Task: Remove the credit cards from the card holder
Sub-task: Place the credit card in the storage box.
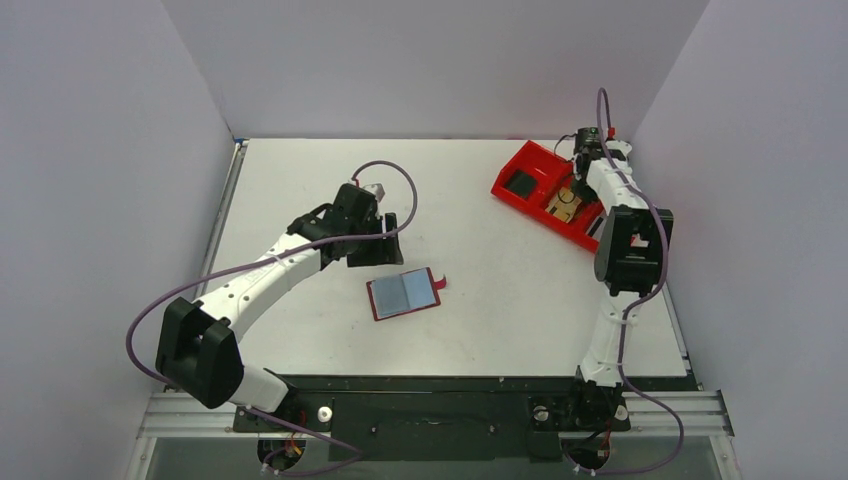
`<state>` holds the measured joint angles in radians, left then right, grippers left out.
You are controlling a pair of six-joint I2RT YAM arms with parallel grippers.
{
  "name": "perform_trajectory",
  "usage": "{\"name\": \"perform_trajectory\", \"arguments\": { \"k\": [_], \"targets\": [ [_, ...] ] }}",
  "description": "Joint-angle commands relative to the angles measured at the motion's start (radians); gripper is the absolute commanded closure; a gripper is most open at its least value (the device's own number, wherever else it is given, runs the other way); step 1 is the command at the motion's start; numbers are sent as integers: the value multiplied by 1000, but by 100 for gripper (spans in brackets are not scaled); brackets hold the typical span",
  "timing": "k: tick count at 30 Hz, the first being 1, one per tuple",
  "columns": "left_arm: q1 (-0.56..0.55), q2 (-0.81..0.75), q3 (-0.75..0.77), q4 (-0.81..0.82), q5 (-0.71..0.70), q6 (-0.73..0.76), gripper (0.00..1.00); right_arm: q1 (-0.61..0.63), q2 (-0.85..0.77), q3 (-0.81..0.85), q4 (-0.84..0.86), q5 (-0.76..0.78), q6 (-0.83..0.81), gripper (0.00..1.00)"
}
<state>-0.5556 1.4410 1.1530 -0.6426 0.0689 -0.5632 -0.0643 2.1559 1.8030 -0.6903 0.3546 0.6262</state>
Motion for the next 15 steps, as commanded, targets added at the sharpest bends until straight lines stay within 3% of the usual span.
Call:
{"name": "perform_trajectory", "arguments": {
  "k": [1,4,6,15],
  "targets": [
    [-3,3,57,-3,6,15,38,10,11,81,-34,30,-22,87],
    [-3,9,64,-8,6,19,37,21,5,112,-43,13,-28,69],
    [-3,11,65,-8,5,21,37,30,-5,132,-52,-4,-29,63],
    [7,26,75,-11,-4,28,35,92,-145,101,-72,-78,-11,53]
  ]
}}
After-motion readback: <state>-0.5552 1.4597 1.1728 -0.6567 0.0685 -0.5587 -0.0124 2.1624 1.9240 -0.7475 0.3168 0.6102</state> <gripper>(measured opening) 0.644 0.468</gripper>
